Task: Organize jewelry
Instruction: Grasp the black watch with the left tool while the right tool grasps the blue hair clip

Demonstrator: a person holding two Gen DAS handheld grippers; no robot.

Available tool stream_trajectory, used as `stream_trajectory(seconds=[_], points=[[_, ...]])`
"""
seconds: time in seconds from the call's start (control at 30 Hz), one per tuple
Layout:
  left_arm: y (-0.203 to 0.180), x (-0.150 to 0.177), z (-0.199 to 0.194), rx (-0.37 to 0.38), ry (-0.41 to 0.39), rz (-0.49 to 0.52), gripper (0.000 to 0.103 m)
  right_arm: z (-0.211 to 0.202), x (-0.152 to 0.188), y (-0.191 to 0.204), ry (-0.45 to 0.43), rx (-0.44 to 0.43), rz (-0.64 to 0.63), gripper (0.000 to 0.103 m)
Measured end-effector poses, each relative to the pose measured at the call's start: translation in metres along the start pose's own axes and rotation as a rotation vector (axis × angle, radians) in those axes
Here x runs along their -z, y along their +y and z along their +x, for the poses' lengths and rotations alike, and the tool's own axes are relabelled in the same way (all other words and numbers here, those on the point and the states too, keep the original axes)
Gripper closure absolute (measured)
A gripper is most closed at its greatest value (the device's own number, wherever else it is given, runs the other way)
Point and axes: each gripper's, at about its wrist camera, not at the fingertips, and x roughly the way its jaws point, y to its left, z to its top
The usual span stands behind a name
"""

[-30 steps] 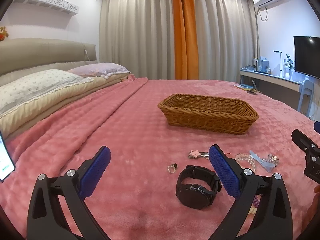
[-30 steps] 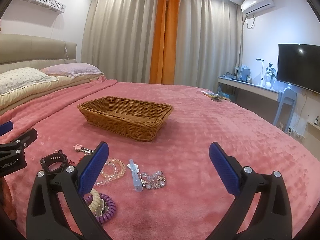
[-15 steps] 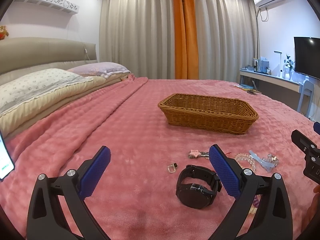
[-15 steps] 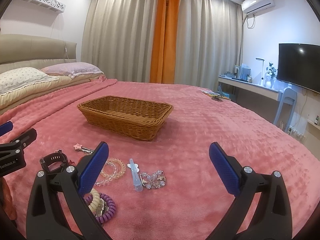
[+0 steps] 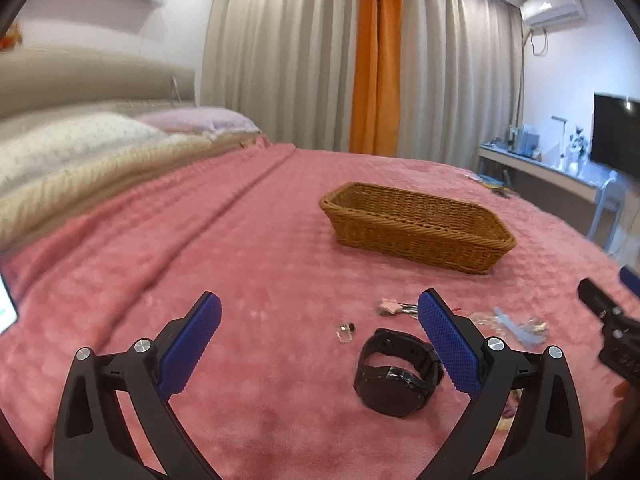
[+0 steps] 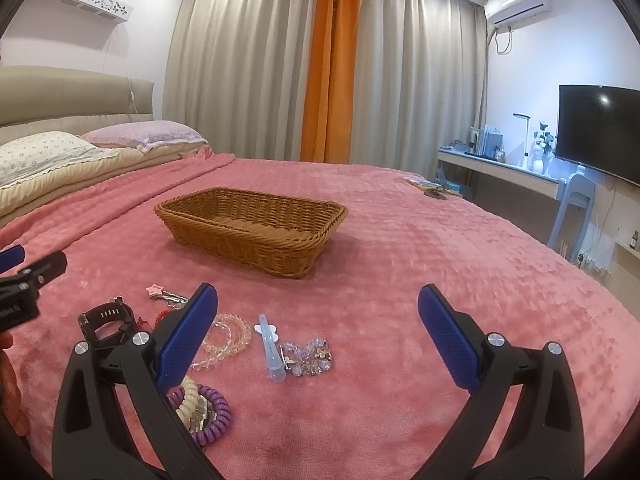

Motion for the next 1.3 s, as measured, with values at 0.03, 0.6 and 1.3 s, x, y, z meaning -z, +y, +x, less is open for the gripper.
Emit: stream_trajectory(seconds=[0.03,0.6,1.3], points=[[0.005,-0.001,0.001,0.029,0.017,-0.022,0.007,0.002,0.000,-0.001,0.010,0.000,0.001,0.008],[0.042,-0.015,0.067,0.406,0.525,-0.150,0.029,0.051,-0.023,-0.035,0.331,-0.230,0.059,0.055],[0.026,0.001,0.101,0.429,0.647,-0.135,0.070,0.086,0.025,0.006,0.541,-0.287,-0.012,0.082]])
